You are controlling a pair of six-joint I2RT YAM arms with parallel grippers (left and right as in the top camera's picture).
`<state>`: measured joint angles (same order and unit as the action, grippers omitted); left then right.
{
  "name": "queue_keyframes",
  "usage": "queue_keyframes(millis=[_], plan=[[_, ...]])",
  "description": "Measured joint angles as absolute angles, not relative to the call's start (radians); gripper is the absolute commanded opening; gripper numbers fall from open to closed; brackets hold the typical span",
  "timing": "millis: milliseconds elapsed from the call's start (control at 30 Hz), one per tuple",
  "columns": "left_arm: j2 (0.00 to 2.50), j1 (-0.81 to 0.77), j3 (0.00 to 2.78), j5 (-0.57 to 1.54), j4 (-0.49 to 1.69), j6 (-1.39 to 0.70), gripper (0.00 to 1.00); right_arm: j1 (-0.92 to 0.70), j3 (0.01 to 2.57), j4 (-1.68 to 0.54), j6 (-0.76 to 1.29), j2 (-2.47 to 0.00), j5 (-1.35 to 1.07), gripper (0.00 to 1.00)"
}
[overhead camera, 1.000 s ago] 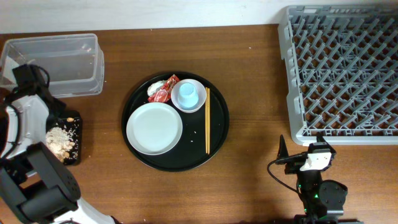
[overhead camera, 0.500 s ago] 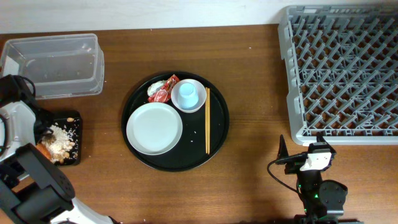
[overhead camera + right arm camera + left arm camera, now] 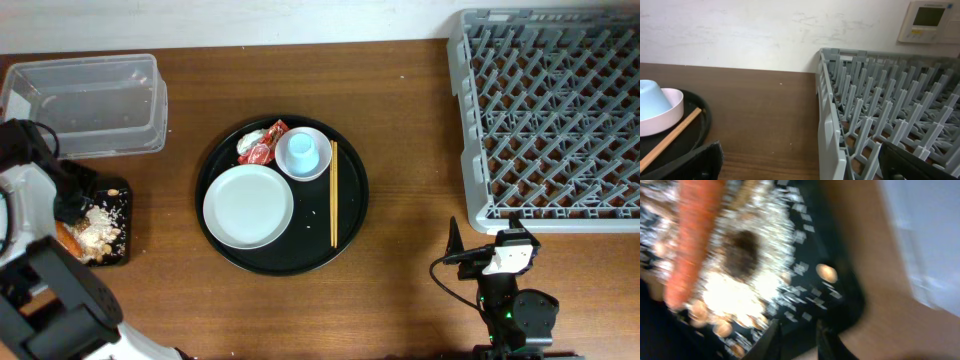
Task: Sort waste into correct bins and load items into the dishwasher rack
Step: 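Move the left gripper back over the red wrapper and tissue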
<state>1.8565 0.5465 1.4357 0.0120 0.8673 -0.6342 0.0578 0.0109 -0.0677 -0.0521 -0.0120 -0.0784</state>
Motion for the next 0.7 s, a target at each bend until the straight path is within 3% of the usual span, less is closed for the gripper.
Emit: queue_keyframes(millis=[167, 233, 267, 333, 700], plan=[[1.668, 0.532, 1.436, 0.176, 0.844, -0.628, 0.35, 0.058, 0.011, -0.067, -0.052, -0.012, -0.078, 0.98], [1.586, 0.488, 1.436, 0.228, 0.813, -0.606, 0.74, 0.058, 0.011, -0.067, -0.052, -0.012, -0.078, 0.98], [1.556, 0.458, 1.436, 0.250, 0.801, -0.583, 0.86, 0.058, 0.011, -0.068, -0.052, -0.012, -0.078, 0.98], [1.511, 0.377, 1.437, 0.285, 0.774, -0.551, 0.96, 0.058, 0.011, -0.068, -0.052, -0.012, -0.078, 0.98], [1.586, -0.162, 1.438, 0.327, 0.660, -0.245, 0.97, 0.058, 0.011, -0.068, -0.053, -0.012, -0.078, 0.98]])
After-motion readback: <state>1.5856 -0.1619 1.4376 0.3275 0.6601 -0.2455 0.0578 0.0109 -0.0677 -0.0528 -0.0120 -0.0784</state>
